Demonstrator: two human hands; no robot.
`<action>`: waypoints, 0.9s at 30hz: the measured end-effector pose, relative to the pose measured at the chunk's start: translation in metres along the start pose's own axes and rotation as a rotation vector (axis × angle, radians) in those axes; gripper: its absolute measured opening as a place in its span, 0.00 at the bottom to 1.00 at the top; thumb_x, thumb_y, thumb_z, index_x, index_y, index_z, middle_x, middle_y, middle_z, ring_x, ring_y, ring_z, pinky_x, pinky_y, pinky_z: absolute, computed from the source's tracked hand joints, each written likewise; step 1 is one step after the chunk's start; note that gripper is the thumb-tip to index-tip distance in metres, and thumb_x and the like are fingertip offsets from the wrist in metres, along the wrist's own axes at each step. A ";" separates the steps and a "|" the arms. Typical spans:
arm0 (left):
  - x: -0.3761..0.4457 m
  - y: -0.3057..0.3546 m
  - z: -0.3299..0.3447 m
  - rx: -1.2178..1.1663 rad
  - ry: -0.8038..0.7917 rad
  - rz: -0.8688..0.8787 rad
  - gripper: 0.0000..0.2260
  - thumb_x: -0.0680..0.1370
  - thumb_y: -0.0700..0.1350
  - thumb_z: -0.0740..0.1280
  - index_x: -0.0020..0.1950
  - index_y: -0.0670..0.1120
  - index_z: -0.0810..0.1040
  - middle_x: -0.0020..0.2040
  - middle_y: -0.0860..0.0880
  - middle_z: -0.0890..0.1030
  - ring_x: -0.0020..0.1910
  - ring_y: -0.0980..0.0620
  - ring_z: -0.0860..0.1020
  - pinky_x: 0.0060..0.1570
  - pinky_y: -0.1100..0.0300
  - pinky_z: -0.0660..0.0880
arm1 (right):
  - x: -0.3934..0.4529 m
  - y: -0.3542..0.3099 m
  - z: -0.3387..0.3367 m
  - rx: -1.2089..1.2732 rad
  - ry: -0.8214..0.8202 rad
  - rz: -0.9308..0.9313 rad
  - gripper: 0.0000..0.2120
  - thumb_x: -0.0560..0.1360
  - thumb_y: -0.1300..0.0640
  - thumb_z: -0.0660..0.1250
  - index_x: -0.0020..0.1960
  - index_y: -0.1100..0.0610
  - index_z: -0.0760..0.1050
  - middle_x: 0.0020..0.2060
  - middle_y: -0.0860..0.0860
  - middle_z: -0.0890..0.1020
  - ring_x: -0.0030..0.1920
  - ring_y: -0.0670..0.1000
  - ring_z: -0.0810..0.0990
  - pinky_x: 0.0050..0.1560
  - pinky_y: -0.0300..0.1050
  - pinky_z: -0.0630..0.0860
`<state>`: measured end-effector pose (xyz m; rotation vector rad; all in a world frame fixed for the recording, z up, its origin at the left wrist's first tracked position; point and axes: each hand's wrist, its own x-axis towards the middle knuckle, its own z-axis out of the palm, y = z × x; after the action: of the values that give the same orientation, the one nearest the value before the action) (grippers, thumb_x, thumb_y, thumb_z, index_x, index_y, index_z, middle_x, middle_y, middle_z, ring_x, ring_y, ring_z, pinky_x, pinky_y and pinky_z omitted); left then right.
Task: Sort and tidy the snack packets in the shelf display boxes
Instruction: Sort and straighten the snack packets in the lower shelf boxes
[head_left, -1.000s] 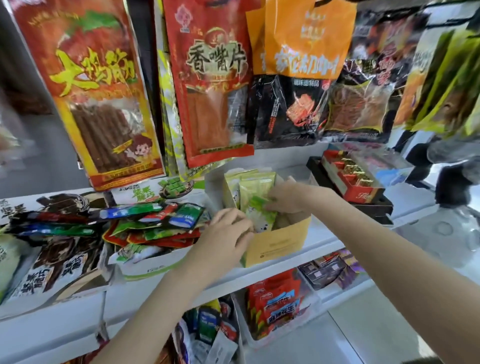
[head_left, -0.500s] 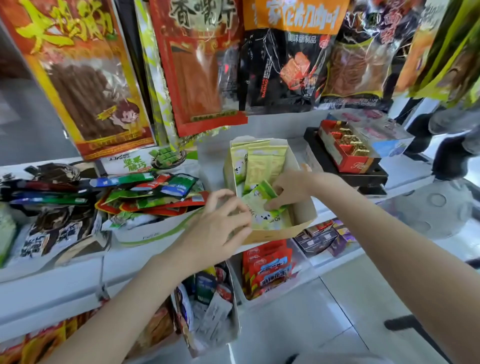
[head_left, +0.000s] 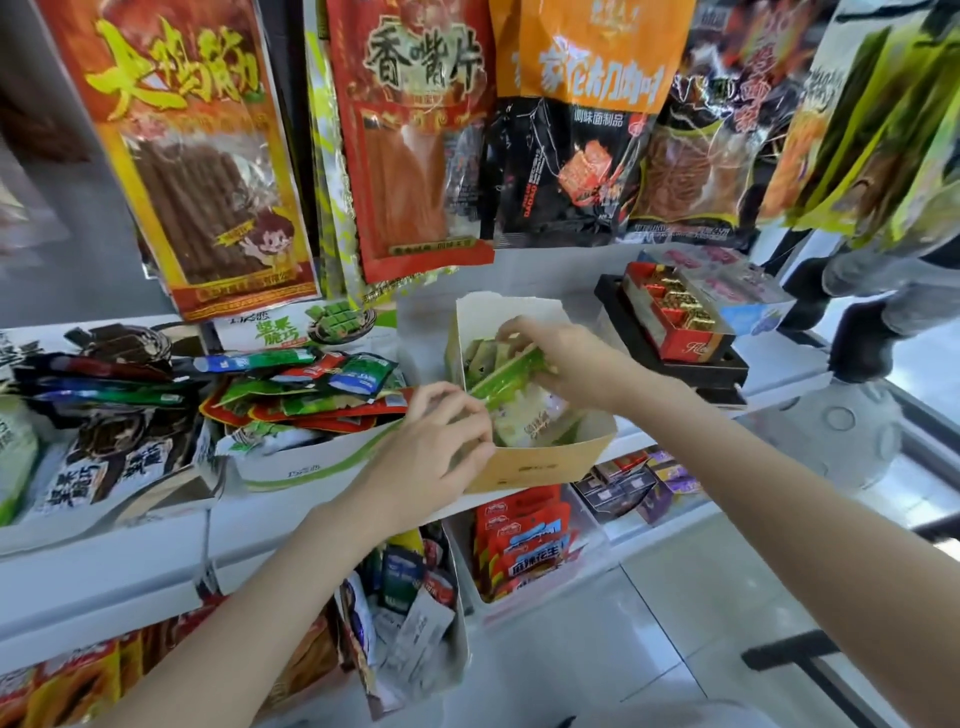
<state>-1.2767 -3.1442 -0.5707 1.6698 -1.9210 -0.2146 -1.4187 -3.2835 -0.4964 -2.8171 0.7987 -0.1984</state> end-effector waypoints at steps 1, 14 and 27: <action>0.001 -0.002 0.000 -0.020 0.011 -0.013 0.21 0.74 0.61 0.48 0.47 0.50 0.74 0.58 0.56 0.72 0.62 0.59 0.55 0.60 0.58 0.59 | 0.000 0.001 0.008 -0.005 -0.054 0.018 0.28 0.71 0.69 0.64 0.69 0.57 0.62 0.62 0.55 0.75 0.60 0.55 0.74 0.51 0.37 0.66; 0.008 -0.009 -0.006 -0.120 -0.015 -0.051 0.09 0.77 0.57 0.55 0.43 0.54 0.69 0.56 0.58 0.72 0.61 0.61 0.55 0.62 0.62 0.54 | 0.030 0.018 0.006 -0.391 0.067 0.154 0.12 0.76 0.58 0.62 0.59 0.59 0.70 0.55 0.57 0.78 0.58 0.58 0.71 0.53 0.50 0.65; 0.012 -0.007 -0.005 -0.112 0.034 -0.054 0.08 0.79 0.50 0.59 0.46 0.49 0.75 0.59 0.56 0.73 0.59 0.64 0.54 0.61 0.64 0.52 | 0.041 0.029 0.029 -0.276 0.134 -0.147 0.16 0.66 0.54 0.74 0.52 0.55 0.77 0.59 0.57 0.71 0.57 0.59 0.70 0.54 0.57 0.71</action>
<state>-1.2684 -3.1555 -0.5665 1.6415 -1.8067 -0.3075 -1.3937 -3.3245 -0.5286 -3.1544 0.6928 -0.3260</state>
